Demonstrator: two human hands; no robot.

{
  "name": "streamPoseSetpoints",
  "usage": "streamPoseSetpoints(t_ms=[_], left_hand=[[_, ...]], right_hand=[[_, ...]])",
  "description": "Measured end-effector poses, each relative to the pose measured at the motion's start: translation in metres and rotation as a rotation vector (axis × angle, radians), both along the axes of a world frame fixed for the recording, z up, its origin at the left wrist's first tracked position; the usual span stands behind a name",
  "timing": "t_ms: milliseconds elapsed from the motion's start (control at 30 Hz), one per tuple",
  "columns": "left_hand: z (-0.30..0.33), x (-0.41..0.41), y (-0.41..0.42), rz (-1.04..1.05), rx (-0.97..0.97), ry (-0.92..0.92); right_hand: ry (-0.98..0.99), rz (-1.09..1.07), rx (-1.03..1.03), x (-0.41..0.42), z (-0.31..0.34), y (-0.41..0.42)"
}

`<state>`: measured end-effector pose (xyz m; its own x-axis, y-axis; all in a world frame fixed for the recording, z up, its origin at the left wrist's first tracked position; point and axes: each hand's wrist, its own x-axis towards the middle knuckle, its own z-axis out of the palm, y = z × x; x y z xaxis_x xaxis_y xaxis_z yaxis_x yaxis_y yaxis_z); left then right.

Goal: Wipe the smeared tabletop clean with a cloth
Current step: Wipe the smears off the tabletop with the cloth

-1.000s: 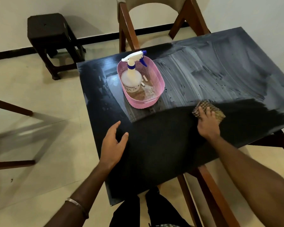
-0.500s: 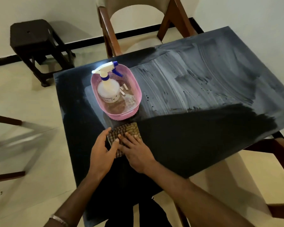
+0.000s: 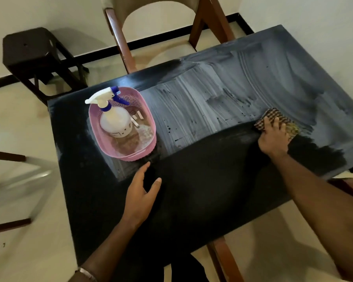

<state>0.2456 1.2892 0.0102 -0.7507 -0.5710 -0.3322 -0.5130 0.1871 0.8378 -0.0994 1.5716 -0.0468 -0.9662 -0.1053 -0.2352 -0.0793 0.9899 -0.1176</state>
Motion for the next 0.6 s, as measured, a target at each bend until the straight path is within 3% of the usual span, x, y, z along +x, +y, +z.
streamPoseSetpoints(t_ms=[67, 233, 367, 467, 600], left_hand=[[0.001, -0.008, 0.004, -0.007, 0.008, -0.005], [0.000, -0.025, 0.017, -0.053, -0.015, -0.001], [0.000, -0.037, 0.020, -0.067, -0.033, 0.033], [-0.002, -0.042, 0.022, -0.057, -0.046, 0.046], [-0.002, -0.040, 0.022, -0.067, -0.010, 0.039]], right_hand=[[0.042, 0.067, -0.001, 0.025, 0.004, -0.037], [-0.002, 0.603, -0.135, 0.149, 0.003, -0.132], [-0.073, 0.909, -0.174, 0.188, -0.004, -0.133], [0.022, 0.757, -0.196, 0.139, -0.004, -0.090], [0.103, 0.232, -0.067, 0.036, 0.006, 0.027]])
